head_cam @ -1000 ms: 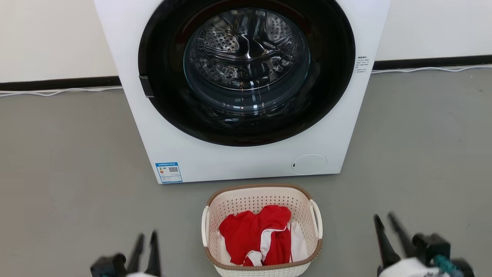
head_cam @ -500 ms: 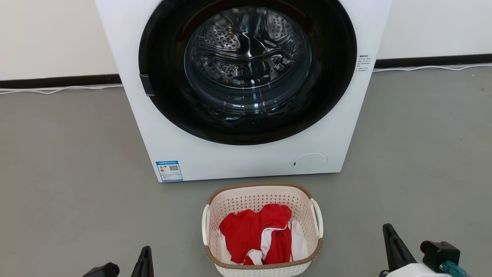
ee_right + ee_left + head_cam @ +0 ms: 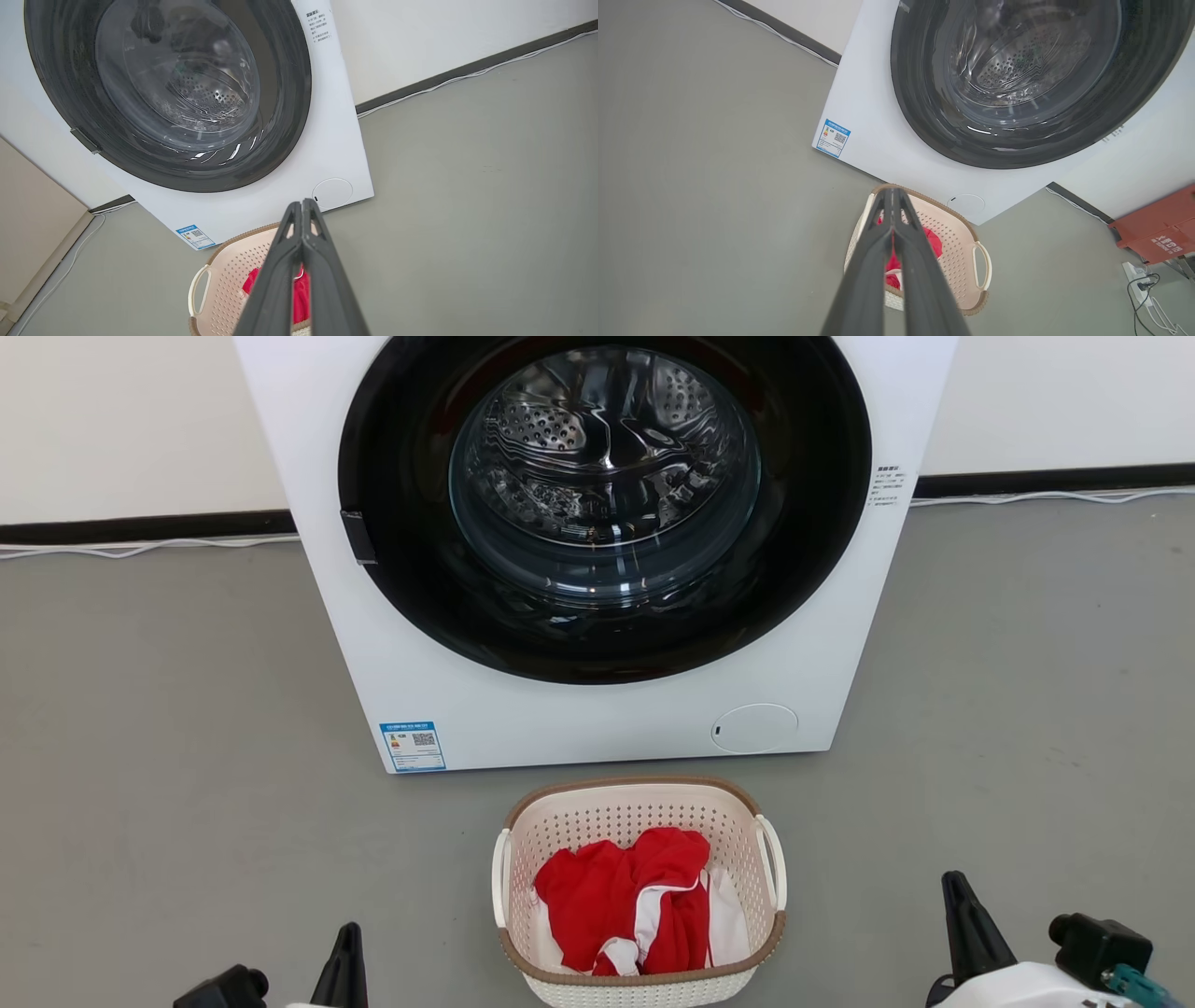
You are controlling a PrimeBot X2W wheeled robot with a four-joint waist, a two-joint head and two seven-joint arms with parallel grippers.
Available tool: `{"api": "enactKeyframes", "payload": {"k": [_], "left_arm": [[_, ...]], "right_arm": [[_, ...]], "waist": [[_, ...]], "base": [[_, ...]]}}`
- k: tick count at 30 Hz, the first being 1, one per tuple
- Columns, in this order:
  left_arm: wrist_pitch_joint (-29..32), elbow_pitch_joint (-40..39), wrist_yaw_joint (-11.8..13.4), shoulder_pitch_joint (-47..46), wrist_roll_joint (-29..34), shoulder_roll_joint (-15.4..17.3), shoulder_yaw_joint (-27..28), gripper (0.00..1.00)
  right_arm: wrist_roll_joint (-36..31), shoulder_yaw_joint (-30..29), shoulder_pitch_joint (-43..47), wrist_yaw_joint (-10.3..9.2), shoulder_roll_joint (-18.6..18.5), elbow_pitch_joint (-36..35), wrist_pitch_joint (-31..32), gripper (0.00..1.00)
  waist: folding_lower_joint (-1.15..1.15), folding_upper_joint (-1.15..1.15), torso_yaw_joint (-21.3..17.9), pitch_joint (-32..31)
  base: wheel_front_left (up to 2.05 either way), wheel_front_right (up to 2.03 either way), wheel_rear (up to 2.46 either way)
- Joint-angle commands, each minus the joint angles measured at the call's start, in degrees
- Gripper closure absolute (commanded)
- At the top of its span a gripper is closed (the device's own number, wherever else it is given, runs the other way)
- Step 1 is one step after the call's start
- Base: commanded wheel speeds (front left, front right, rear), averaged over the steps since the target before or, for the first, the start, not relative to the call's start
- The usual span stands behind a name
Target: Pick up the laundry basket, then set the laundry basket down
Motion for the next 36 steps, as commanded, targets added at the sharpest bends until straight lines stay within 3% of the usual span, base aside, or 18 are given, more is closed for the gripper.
{"api": "enactKeyframes", "payload": {"k": [1, 36], "left_arm": [[0.3, -1.8, -0.7, -2.9, -1.5, 0.1, 0.9, 1.0], [6.4, -3.5, -4.1, -5.4, -21.9, -0.1, 4.6, 1.0]], "right_arm": [[2.0, -0.2, -2.2, 0.09, -0.4, -2.0, 0.7, 1.0], [28.2, -1.0, -3.3, 0.21, -0.1, -5.7, 6.6, 1.0]], "waist": [[-0.01, 0.0, 0.0, 0.0], [-0.01, 0.0, 0.5, 1.0]], "base": [[0.0, 0.0, 0.0], [0.0, 0.0, 0.0]]}}
